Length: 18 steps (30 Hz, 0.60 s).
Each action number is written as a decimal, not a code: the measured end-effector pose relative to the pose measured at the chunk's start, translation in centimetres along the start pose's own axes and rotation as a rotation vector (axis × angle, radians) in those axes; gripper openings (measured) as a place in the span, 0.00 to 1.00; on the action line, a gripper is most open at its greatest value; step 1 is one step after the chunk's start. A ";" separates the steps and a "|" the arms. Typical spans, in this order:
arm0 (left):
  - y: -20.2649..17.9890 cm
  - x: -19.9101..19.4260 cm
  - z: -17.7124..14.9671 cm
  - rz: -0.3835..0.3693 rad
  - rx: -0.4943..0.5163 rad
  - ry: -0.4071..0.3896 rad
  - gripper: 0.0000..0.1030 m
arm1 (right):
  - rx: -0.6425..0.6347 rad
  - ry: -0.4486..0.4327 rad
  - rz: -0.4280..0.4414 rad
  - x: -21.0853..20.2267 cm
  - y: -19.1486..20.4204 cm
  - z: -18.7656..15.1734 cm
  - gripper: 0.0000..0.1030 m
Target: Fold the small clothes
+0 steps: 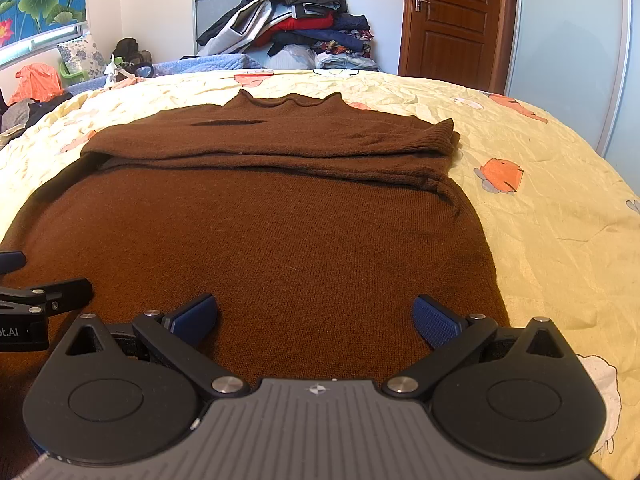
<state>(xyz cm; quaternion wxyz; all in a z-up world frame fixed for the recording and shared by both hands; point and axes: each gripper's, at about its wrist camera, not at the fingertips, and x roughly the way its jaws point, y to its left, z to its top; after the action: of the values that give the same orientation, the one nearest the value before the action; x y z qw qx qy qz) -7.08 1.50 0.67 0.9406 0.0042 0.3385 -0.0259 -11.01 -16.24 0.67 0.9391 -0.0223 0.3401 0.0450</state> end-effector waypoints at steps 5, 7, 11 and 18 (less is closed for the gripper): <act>0.0 0.0 0.0 0.000 0.000 0.000 1.00 | 0.000 0.000 0.000 0.1 0.0 0.0 1.00; 0.0 0.0 0.0 -0.001 0.000 0.000 1.00 | -0.001 0.000 0.000 0.0 0.0 0.0 1.00; 0.1 -0.1 -0.1 0.000 -0.003 -0.001 1.00 | -0.001 0.000 0.000 0.1 0.0 0.0 1.00; 0.1 -0.2 -0.1 0.002 -0.006 -0.002 1.00 | 0.001 0.000 -0.005 0.0 -0.1 0.0 1.00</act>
<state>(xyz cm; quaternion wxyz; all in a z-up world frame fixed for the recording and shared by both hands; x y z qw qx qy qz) -7.30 1.64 0.67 0.9410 0.0018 0.3377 -0.0238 -11.01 -16.33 0.66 0.9392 -0.0226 0.3399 0.0425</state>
